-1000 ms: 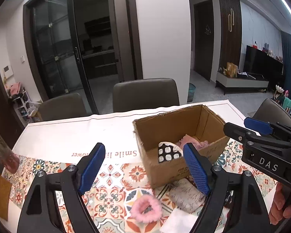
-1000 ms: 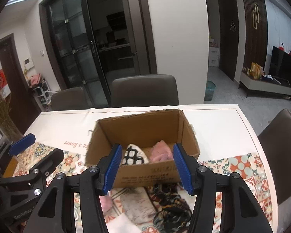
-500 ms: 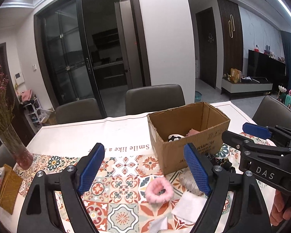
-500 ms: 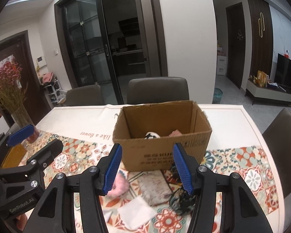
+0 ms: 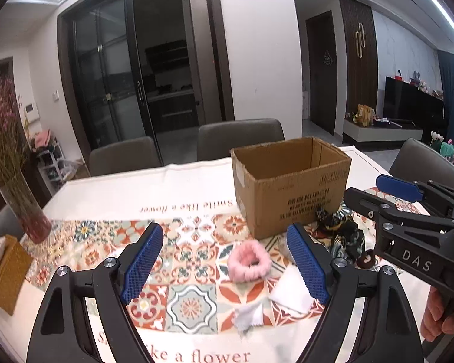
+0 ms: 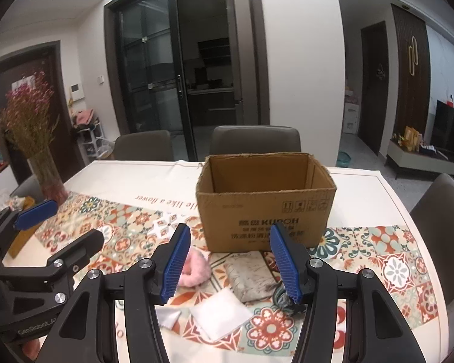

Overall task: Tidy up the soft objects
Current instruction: 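Move both tools back toward the white cloths on the runner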

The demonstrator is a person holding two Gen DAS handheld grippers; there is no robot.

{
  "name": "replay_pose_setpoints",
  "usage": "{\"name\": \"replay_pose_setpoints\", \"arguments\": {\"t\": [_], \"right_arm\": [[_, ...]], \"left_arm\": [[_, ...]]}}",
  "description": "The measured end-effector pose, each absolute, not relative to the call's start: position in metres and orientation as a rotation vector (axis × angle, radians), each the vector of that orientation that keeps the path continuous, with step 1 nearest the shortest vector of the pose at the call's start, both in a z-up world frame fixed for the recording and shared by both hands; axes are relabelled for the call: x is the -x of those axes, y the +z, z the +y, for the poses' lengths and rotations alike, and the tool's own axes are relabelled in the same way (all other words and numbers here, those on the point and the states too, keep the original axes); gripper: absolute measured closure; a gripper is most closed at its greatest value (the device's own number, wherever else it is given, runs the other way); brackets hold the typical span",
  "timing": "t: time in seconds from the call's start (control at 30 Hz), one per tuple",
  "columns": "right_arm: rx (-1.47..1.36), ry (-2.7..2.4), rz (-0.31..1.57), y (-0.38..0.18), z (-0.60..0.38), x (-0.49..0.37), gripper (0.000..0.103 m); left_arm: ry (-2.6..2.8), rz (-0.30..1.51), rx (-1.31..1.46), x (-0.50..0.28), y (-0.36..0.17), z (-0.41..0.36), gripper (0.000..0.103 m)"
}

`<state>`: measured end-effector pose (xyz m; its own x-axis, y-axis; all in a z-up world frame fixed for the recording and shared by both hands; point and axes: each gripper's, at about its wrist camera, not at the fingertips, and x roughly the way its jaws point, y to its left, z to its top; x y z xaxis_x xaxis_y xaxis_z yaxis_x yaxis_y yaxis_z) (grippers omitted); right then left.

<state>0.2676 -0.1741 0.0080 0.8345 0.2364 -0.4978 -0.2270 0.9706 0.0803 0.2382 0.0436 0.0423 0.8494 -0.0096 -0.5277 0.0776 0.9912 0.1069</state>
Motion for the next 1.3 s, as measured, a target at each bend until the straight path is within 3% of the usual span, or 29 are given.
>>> {"name": "replay_pose_setpoints", "arguments": {"t": [1.3], "right_arm": [[0.014, 0.311, 0.814, -0.112, -0.159, -0.265, 0.047]], "left_arm": [[-0.069, 0.723, -0.132, -0.218, -0.066, 0.050, 0.019]]}}
